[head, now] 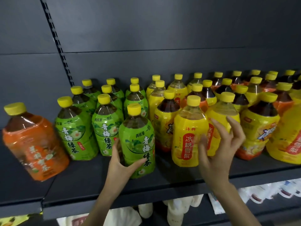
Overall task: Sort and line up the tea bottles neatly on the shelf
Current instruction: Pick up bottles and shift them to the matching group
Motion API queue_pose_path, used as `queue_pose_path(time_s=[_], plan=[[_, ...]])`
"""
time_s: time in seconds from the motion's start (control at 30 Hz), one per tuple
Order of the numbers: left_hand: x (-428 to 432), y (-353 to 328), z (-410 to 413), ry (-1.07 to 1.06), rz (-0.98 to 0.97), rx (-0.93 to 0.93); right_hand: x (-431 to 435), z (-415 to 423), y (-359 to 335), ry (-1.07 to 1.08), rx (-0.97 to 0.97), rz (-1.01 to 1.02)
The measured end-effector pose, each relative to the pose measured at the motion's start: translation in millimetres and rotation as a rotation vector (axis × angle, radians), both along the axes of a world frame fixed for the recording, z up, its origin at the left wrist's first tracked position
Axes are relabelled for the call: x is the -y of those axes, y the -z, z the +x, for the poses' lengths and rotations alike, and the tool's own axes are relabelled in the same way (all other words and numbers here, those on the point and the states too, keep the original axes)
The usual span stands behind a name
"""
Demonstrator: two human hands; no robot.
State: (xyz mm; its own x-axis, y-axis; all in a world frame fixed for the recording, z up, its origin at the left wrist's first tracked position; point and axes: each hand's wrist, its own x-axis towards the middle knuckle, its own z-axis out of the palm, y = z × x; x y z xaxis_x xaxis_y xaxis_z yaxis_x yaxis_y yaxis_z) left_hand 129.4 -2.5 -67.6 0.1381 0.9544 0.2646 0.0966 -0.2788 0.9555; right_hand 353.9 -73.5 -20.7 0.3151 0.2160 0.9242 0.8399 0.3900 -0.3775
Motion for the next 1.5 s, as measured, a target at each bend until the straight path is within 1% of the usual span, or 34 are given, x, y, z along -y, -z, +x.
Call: queue_pose_path(time_s=[0.03, 0.07, 0.13, 0.23, 0.3, 0.37, 0.43, 0.47, 0.53, 0.57, 0.63, 0.7, 0.77, 0.83, 0.9, 0.97, 1.1, 1.2, 1.3, 1.5], plan=[[1.8, 1.1, 0.0, -0.019, 0.025, -0.013, -0.9, -14.5, -4.3, -0.055, 0.077, 0.012], [3.0, 3.4, -0.8, -0.040, 0.053, -0.029, -2.3, -28.6, -7.9, -0.118, 0.147, -0.019], [6.7, 7.4, -3.4, -0.044, 0.095, -0.046, -9.2, -53.2, -9.8, -0.242, 0.251, -0.183], [15.7, 4.3, -17.9, 0.040, 0.069, -0.048, -24.1, -79.2, -4.8, -0.384, 0.263, -0.437], [18.0, -1.8, -39.2, 0.024, 0.083, -0.062, -32.8, -90.9, -1.3, -0.418, 0.241, -0.519], [19.0, -11.0, -63.6, -0.108, 0.151, -0.050, -39.8, -99.4, 3.8, -0.389, 0.235, -0.541], [18.9, -19.1, -86.5, -0.333, 0.247, -0.038, -43.9, -106.3, 10.7, -0.309, 0.257, -0.516], [18.7, -23.1, -96.2, -0.471, 0.296, -0.065, -45.4, -108.9, 13.5, -0.274, 0.258, -0.502], [16.6, -30.1, -111.7, -0.720, 0.345, -0.207, -47.3, -112.5, 16.6, -0.227, 0.235, -0.476], [13.7, -32.1, -117.0, -0.795, 0.363, -0.288, -48.0, -112.5, 17.8, -0.209, 0.227, -0.462], [4.4, -30.1, -126.6, -0.871, 0.417, -0.432, -48.9, -113.5, 19.9, -0.175, 0.223, -0.441], [-6.5, -23.4, -135.8, -0.921, 0.439, -0.523, -51.7, -114.2, 21.4, -0.132, 0.222, -0.429], [-15.7, -20.9, -143.8, -0.934, 0.389, -0.499, -58.2, -113.7, 21.3, -0.087, 0.227, -0.436], [-21.5, -25.2, -147.9, -0.887, 0.312, -0.406, -65.4, -110.2, 21.3, -0.063, 0.248, -0.454], [-26.0, -29.1, -149.6, -0.834, 0.226, -0.325, -68.9, -106.3, 24.9, -0.088, 0.284, -0.482], [-28.8, -31.5, -150.5, -0.808, 0.183, -0.284, -67.1, -105.0, 30.0, -0.126, 0.318, -0.511], [-33.0, -35.2, -153.1, -0.845, 0.130, -0.282, -70.5, -103.6, 29.3, -0.148, 0.346, -0.506], [-31.2, -35.8, -155.8, -0.857, 0.127, -0.308, -85.0, -106.8, 26.7, -0.155, 0.323, -0.548], [-29.4, -36.2, -158.3, -0.841, 0.134, -0.327, -99.1, -111.1, 24.5, -0.160, 0.296, -0.590], [-20.5, -36.3, -159.4, -0.786, 0.137, -0.330, -109.7, -114.8, 25.8, -0.113, 0.269, -0.601]])
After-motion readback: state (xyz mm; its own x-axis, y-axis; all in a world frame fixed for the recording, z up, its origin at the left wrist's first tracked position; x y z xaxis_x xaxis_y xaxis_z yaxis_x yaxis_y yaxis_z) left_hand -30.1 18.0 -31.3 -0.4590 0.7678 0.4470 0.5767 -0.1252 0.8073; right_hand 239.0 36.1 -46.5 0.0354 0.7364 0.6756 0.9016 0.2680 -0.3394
